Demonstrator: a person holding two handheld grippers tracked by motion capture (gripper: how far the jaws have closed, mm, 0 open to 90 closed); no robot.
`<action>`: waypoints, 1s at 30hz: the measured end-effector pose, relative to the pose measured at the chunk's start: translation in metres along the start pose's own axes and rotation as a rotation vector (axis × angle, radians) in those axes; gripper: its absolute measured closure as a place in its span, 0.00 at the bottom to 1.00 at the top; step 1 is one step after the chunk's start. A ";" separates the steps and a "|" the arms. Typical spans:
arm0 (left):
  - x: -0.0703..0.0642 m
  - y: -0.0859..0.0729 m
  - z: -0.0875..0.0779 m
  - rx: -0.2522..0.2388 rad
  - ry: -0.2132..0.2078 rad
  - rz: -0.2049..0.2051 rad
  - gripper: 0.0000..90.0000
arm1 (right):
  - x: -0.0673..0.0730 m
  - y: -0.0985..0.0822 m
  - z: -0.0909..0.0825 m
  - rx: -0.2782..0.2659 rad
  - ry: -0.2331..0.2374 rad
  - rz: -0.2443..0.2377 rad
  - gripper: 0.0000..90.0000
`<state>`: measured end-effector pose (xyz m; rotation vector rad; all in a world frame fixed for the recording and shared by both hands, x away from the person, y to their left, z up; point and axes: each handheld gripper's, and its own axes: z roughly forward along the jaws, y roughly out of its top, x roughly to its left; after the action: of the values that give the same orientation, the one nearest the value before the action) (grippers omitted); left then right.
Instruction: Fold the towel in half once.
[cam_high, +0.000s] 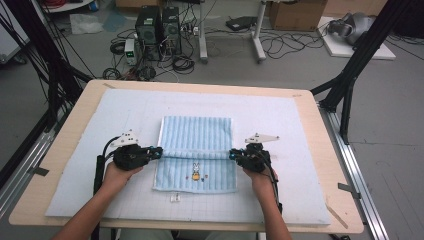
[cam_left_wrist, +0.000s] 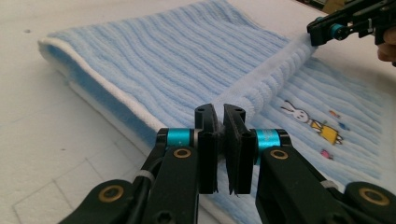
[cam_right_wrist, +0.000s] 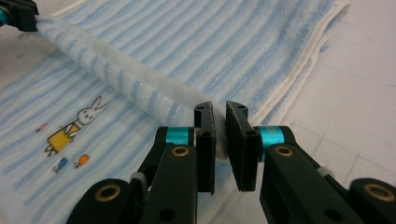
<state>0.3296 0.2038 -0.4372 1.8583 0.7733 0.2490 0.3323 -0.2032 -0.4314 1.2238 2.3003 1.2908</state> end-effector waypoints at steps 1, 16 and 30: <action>-0.002 -0.001 -0.002 -0.003 -0.003 0.003 0.93 | 0.001 -0.002 -0.003 -0.009 0.007 0.000 0.91; -0.031 -0.015 -0.022 -0.015 -0.044 0.031 0.93 | 0.021 -0.024 -0.037 -0.081 0.047 -0.041 0.91; -0.041 -0.026 -0.030 0.010 -0.077 0.017 0.93 | 0.036 -0.041 -0.046 -0.043 0.059 -0.082 0.90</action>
<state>0.2728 0.2070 -0.4407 1.8731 0.7078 0.1834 0.2620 -0.2145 -0.4297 1.0795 2.3241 1.3571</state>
